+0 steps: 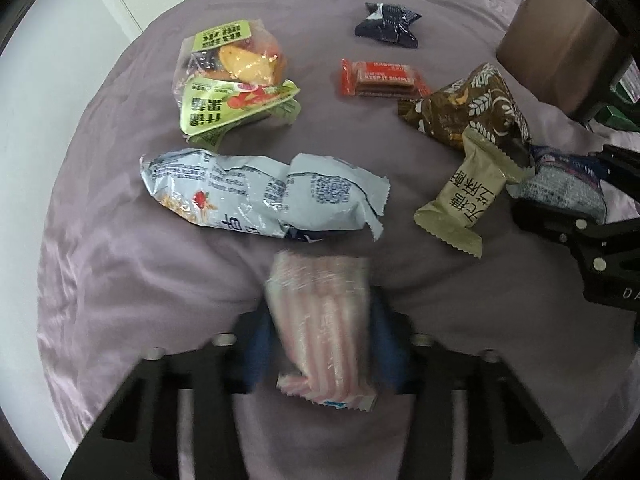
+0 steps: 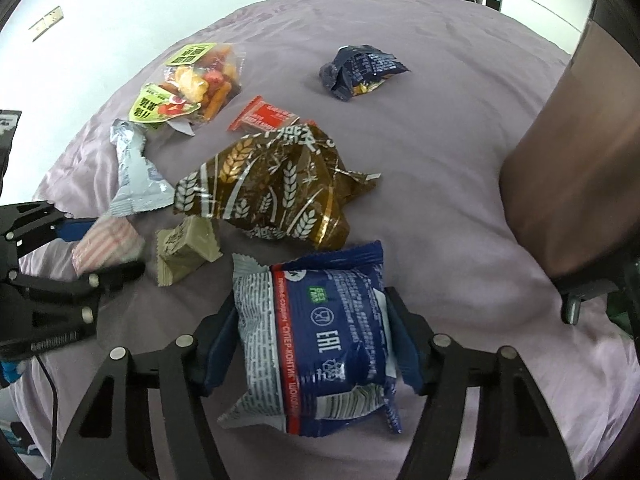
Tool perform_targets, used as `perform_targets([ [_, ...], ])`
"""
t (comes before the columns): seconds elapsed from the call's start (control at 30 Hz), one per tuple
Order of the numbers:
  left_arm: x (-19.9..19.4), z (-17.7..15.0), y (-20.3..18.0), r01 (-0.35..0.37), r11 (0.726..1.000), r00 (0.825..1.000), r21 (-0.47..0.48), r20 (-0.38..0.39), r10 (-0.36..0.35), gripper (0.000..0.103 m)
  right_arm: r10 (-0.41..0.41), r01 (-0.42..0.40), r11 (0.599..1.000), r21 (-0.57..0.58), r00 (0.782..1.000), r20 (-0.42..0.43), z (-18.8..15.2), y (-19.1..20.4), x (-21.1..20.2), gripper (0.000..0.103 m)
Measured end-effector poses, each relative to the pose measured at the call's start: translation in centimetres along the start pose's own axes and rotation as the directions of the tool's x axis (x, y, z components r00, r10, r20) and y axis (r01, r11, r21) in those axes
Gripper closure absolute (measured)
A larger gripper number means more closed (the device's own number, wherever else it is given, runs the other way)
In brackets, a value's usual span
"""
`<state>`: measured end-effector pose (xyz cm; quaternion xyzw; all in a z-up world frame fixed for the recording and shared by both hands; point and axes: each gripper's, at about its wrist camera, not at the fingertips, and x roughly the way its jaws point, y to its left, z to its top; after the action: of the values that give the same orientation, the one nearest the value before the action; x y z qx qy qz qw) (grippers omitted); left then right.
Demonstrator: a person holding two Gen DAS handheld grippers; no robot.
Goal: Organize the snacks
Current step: 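Grasp the pink-striped wafer with left tool while right tool grasps blue chocolate pack, then carry both held packets over the green tray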
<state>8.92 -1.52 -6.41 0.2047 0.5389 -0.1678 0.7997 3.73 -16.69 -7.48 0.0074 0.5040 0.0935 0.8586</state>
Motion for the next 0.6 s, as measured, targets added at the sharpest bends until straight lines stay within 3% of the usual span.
perform_targets([
  [0.2, -0.4, -1.0, 0.9, 0.01, 1.0, 1.0, -0.007, 0.03, -0.01, 0.074, 0.069, -0.07, 0.997, 0.028, 0.997, 0.02, -0.6, -0.8, -0.6, 0.018],
  [0.6, -4.7, -3.4, 2.9, 0.045, 0.988, 0.996, -0.147, 0.085, -0.033, 0.081, 0.118, -0.12, 0.991, 0.061, 0.992, 0.04, -2.8, -1.2, -3.5, 0.022],
])
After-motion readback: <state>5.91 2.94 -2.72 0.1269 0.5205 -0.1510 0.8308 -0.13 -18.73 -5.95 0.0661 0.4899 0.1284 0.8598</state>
